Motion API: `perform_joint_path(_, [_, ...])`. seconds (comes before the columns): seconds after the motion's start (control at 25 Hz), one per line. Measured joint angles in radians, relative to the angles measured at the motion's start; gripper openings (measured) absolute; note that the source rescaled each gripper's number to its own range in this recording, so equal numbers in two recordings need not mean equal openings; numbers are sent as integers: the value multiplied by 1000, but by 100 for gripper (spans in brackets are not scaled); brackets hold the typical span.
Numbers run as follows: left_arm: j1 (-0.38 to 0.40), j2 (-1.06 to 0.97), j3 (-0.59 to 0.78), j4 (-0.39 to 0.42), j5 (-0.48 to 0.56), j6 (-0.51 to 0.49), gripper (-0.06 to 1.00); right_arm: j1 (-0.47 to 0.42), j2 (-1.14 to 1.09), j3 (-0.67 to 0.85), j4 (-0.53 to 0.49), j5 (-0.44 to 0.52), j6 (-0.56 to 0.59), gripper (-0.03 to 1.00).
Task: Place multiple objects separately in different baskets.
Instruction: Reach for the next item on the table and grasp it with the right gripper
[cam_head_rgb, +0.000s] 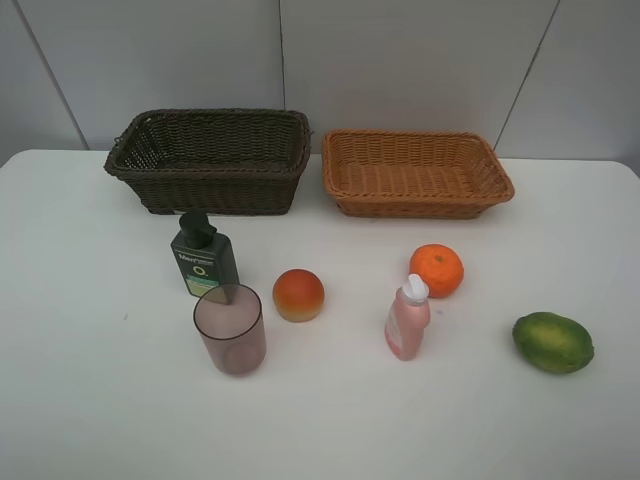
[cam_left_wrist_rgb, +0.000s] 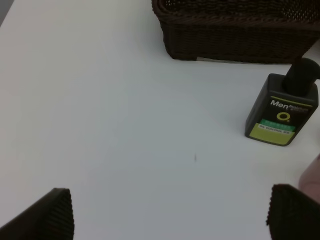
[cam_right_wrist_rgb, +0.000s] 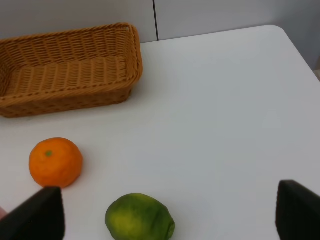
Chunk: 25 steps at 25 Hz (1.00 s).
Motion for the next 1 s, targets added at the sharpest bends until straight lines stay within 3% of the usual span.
perform_joint_path(0.24, [0, 0, 0, 0, 0, 0, 100, 0, 0, 0, 5, 0, 0, 88])
perform_joint_path(0.64, [0, 0, 0, 0, 0, 0, 100, 0, 0, 0, 108, 0, 0, 88])
perform_joint_path(1.0, [0, 0, 0, 0, 0, 0, 100, 0, 0, 0, 114, 0, 0, 88])
